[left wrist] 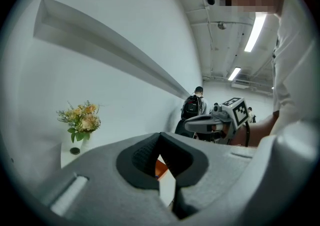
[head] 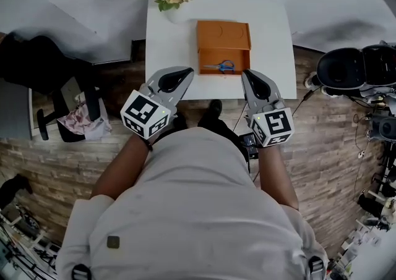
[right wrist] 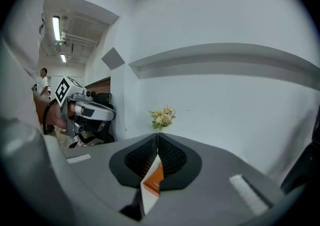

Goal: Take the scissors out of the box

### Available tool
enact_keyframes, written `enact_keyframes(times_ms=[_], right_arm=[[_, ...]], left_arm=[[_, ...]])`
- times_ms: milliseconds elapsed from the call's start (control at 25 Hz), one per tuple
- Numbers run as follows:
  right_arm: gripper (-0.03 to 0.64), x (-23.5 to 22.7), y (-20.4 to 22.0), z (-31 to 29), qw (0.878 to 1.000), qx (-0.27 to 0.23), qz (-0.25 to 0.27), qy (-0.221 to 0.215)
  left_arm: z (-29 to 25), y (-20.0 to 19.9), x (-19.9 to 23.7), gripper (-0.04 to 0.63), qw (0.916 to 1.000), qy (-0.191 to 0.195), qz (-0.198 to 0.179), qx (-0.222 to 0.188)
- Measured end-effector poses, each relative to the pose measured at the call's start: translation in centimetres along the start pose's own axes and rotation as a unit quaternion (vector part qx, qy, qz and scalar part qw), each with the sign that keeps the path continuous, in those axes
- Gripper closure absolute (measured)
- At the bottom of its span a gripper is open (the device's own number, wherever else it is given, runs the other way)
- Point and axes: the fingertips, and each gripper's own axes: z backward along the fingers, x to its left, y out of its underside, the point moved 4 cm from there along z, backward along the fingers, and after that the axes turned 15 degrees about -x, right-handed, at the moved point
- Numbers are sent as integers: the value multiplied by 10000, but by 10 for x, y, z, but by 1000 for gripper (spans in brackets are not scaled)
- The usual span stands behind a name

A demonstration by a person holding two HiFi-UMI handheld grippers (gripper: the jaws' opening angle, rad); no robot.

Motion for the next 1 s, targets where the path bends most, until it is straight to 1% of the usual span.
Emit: enact_keyframes(times_ms=[240,360,440,560,760,880,1000], right_arm=[[592,-35,15,-26,9989,280,76,-359],[580,-51,33,-42,9961,571,120,-667],[572,-60,49,-52,9919,837,181,-937],[563,-68,74,-63,9835,1188,264,-1340],[558,-82,105,-77,9692,1500,526,-1879],[541,-85,130,-84,9555,1804,666,-2239],[529,-84,159,-88,9376,2153,861,-2592]], left_arm=[[-27,5,16,592,9995,-314,42,49],[-42,8,26,592,9986,-510,122,19],[-52,13,30,592,9980,-608,161,35],[-63,23,32,592,9969,-742,215,121],[-80,40,37,591,9943,-984,366,196],[-84,53,42,591,9919,-1159,450,270],[-86,65,49,591,9892,-1332,522,331]])
